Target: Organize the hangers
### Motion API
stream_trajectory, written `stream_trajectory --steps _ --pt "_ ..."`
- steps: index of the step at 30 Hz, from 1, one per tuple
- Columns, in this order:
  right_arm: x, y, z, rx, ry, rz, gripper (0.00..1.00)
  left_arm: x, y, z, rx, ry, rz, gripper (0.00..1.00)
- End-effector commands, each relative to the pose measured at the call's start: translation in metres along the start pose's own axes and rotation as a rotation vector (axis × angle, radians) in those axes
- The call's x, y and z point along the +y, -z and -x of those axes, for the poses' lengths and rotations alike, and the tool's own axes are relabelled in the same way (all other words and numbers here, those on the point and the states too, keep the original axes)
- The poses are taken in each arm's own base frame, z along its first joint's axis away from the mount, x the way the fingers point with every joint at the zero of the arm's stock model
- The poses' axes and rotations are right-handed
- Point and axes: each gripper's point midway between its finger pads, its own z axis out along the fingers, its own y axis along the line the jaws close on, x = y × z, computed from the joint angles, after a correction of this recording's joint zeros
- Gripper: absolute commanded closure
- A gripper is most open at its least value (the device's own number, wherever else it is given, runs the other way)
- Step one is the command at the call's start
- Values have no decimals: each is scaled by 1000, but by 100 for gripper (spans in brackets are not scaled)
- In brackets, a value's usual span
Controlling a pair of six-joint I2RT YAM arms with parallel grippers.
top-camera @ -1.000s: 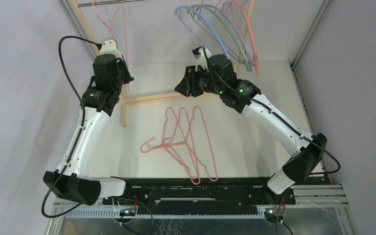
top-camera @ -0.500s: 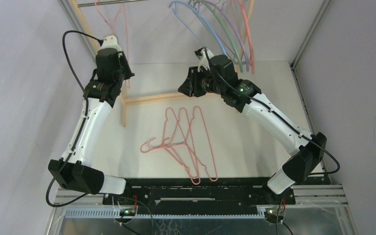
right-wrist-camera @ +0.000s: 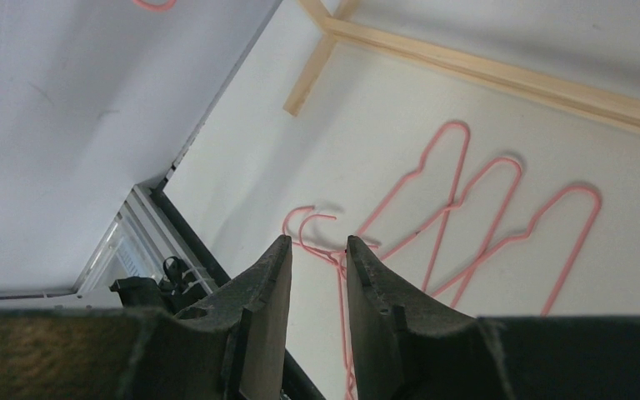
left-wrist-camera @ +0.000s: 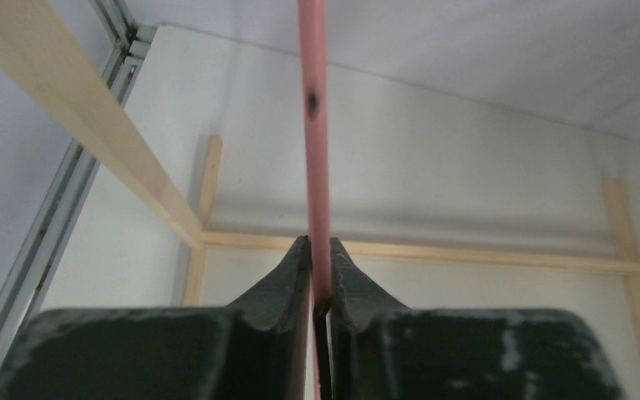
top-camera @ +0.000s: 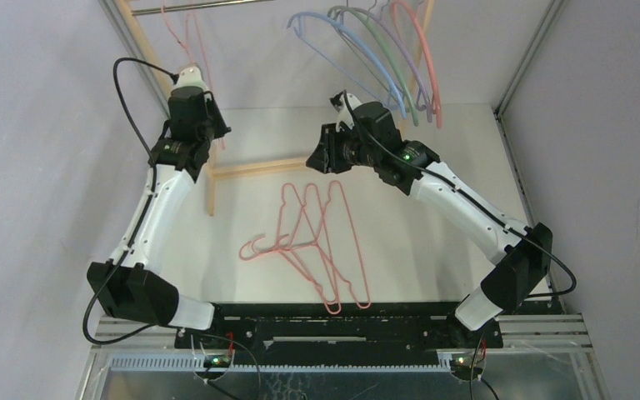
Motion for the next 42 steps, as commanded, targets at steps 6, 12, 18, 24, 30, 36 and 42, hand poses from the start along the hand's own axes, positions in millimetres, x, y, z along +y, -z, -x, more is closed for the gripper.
stream_trajectory --steps 6,12,18,24,30,36,42 --pt "-10 18 -15 19 79 -40 60 12 24 -39 41 1 -16 46" --pt "-28 16 -69 161 170 -97 60 11 42 -26 -10 -12 -51 2" --pt "-39 6 -139 347 236 -79 61 12 64 -15 -55 10 -76 0" --pt "-35 -18 -200 499 353 -42 67 13 77 -43 -14 52 -112 0" --pt "-36 -41 -243 601 310 -12 69 21 97 -72 14 73 -125 0" --pt "-56 -57 -254 628 299 -86 70 30 108 -97 44 96 -110 1" --pt "-90 -66 -258 644 323 -214 68 31 118 -112 49 127 -130 0"
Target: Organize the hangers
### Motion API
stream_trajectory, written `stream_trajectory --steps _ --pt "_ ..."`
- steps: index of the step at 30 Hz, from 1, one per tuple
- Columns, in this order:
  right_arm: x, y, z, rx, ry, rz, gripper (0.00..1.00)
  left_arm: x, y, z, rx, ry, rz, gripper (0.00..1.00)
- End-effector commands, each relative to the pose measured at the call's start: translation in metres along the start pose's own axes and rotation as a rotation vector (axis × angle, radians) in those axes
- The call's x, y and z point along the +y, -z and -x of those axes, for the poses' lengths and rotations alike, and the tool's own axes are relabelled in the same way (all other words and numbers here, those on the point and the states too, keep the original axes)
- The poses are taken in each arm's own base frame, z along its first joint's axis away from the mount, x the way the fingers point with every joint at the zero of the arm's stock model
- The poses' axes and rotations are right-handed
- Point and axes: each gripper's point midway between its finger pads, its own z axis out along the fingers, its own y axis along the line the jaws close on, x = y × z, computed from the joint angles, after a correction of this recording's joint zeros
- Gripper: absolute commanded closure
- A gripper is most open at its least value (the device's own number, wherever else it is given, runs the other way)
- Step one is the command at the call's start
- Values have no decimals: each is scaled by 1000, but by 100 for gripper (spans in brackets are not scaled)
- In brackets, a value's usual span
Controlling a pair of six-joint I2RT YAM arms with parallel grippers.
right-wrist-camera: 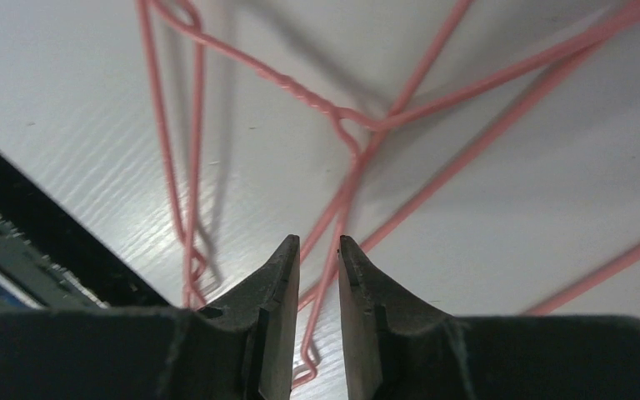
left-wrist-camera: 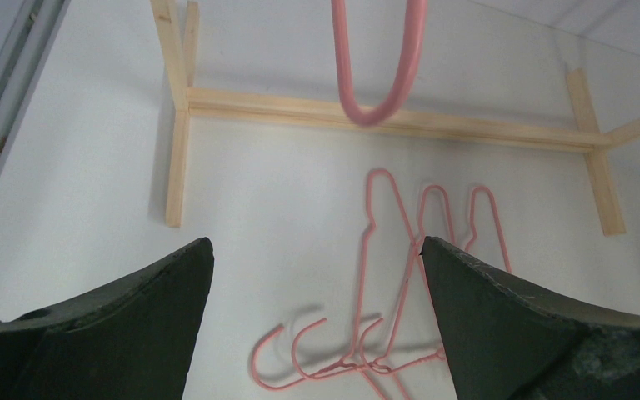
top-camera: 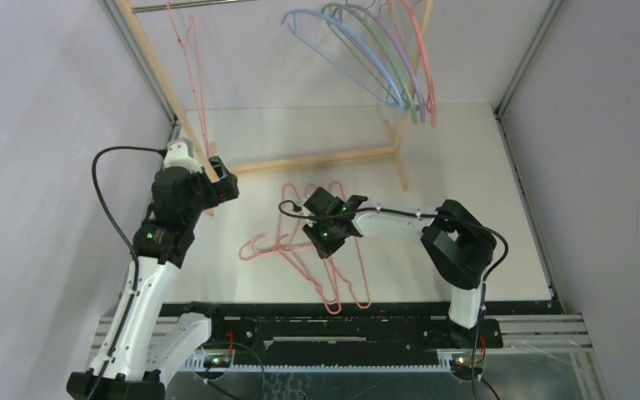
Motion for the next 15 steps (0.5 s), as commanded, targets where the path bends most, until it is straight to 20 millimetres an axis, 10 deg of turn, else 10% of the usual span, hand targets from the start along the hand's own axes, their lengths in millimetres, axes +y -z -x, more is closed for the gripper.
stream_trajectory --steps 1,9,15 --pt "-16 -6 19 -42 -6 -67 69 -4 9 -4 -18 49 -39 0" --pt "-18 -19 12 -8 -20 -67 72 -3 9 -24 20 66 -54 0" --pt "-10 -4 24 -44 -30 0 100 -3 11 -31 28 77 -66 0"
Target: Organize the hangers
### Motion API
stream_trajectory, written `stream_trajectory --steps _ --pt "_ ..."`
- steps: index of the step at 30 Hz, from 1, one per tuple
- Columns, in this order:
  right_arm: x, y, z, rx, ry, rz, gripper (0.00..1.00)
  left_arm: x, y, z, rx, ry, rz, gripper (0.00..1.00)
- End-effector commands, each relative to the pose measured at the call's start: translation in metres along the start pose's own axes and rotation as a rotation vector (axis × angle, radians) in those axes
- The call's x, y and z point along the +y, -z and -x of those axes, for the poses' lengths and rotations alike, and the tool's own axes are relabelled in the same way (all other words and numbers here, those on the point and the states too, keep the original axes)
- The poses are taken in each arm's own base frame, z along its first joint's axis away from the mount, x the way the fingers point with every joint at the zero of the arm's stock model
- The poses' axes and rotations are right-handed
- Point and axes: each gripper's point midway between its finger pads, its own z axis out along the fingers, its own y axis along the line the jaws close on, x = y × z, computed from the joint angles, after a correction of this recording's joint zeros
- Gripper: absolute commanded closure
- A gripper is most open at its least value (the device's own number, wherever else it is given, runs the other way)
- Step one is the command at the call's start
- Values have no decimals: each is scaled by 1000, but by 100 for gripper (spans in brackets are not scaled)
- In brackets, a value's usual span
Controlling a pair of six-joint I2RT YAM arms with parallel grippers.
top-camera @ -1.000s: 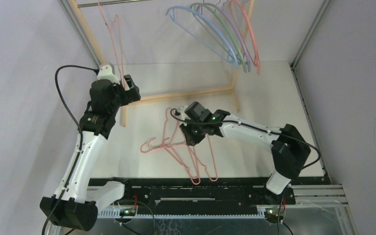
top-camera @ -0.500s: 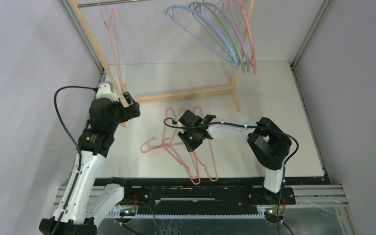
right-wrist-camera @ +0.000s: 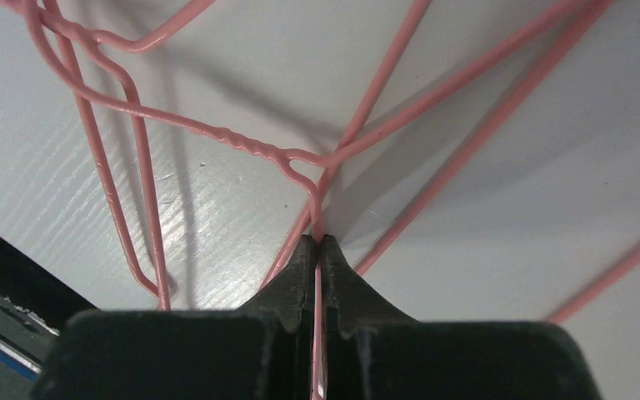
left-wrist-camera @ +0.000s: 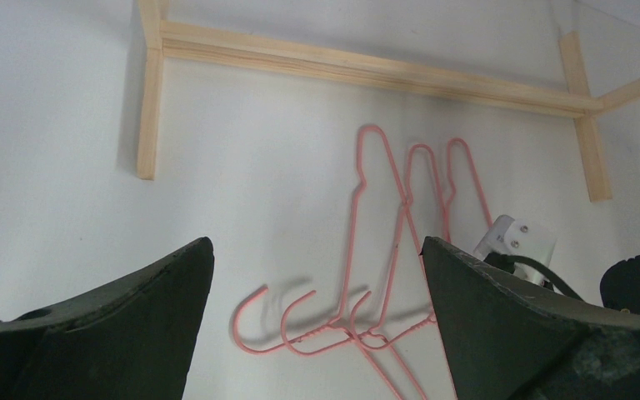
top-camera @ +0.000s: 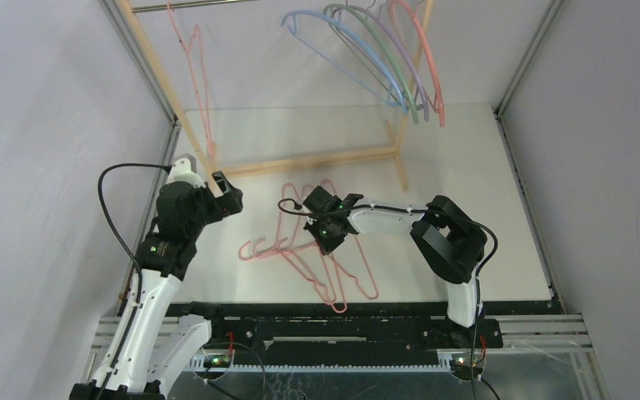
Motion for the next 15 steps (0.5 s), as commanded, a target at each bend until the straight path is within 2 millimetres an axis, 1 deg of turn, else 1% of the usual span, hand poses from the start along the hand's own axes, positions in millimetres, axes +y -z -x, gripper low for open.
stream_trajectory --steps 1,4,7,11,13,15 --pt "8 20 25 -75 -4 64 100 -7 6 5 -31 27 -39 0" --pt "16 40 40 -133 -15 108 100 -8 10 6 -31 24 -49 0" --pt "21 63 62 -202 -45 139 100 -12 13 8 -32 25 -70 0" --pt "19 98 101 -313 -109 158 100 -19 17 9 -38 39 -110 1" --pt "13 115 123 -373 -159 158 100 -23 18 7 -37 49 -131 0" --pt "8 131 149 -441 -228 176 100 -29 18 4 -37 61 -172 1"
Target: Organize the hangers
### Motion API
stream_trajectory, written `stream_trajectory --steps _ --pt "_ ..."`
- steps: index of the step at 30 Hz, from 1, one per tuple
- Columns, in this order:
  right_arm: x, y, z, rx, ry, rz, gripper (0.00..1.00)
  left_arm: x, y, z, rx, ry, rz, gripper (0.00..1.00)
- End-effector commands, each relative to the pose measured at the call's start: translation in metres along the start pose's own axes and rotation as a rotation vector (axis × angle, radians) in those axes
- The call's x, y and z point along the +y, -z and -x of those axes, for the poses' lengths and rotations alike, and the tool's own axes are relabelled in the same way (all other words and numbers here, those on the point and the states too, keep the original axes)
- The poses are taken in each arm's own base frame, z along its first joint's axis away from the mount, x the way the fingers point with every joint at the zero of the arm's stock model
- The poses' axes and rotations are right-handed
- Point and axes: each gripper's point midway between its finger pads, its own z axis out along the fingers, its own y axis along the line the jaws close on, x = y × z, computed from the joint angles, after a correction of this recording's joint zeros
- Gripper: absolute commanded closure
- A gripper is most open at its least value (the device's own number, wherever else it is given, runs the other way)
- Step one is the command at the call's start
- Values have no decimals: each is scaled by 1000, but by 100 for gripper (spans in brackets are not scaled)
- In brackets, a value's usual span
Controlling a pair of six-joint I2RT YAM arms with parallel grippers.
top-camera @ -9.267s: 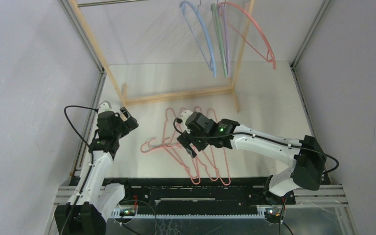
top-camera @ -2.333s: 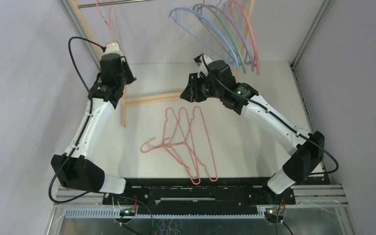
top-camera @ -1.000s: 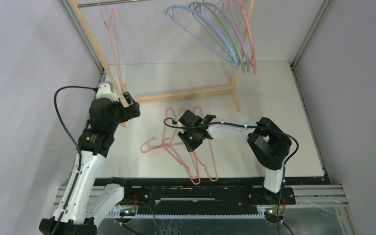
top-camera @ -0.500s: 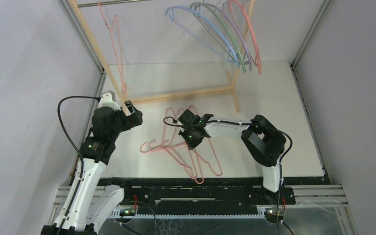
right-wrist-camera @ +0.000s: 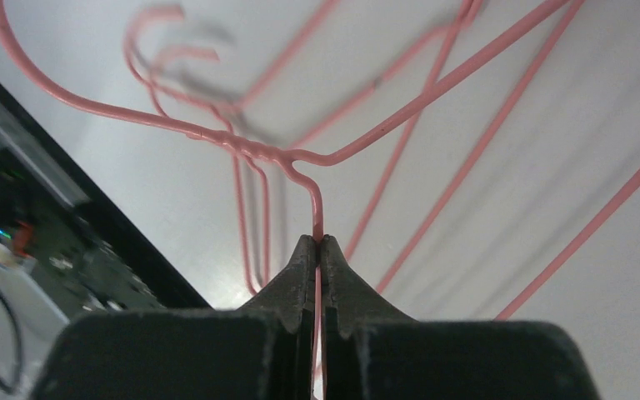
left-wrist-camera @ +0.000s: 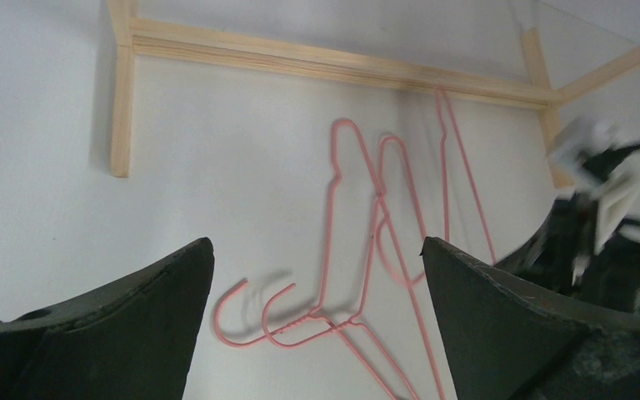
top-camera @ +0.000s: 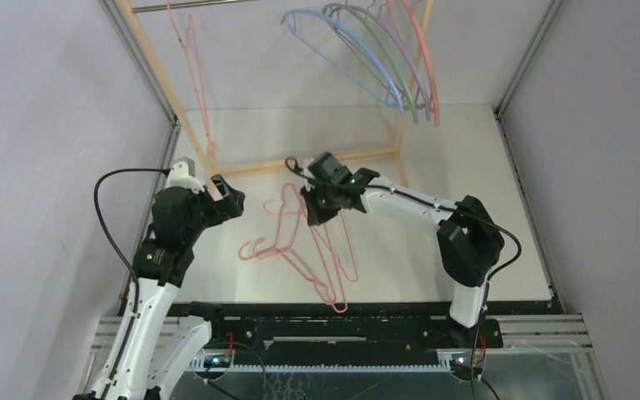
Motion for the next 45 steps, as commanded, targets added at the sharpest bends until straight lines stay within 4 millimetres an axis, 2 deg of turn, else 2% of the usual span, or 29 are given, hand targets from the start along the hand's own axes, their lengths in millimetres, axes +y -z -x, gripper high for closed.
stream_trajectory --steps 1,4,9,11,14,16,20,23,26,28,29,30,32,33,38,42,45 --pt "13 46 89 -251 -136 71 100 -23 3 3 -32 41 -125 1" --pt "16 50 132 -334 -210 105 100 -30 5 -1 -39 61 -173 0" --pt "46 63 199 -449 -250 191 100 -42 8 -6 -38 51 -215 0" --pt "63 67 220 -481 -250 237 100 -48 7 -7 -34 54 -229 1" --pt "86 70 237 -509 -237 279 100 -60 3 -6 -37 51 -253 1" --pt "97 73 242 -523 -239 303 100 -69 -1 -5 -36 36 -264 1" --pt "104 79 241 -524 -257 338 100 -83 -16 -10 -3 -13 -251 1" --pt "109 87 236 -513 -256 363 100 -89 -25 -6 -8 -13 -247 2" --pt "114 104 236 -534 -255 393 100 -88 -35 -6 17 -26 -219 12" --pt "116 117 238 -557 -254 405 100 -89 -40 -10 42 -38 -211 26" --pt "116 124 239 -569 -250 408 100 -89 -41 -11 49 -41 -209 37" --pt "116 130 240 -575 -248 410 100 -89 -42 -11 49 -43 -205 51" --pt "113 138 241 -582 -252 407 100 -89 -41 -4 31 -46 -197 87" --pt "111 141 241 -586 -254 404 100 -90 -40 1 22 -48 -197 98" --pt "101 153 240 -604 -253 373 98 -113 -36 29 -4 -80 -260 100" --pt "85 161 233 -600 -252 285 72 -121 -35 65 -46 -82 -210 100" --pt "79 171 223 -594 -219 245 62 -128 -40 89 -66 -107 -179 100"
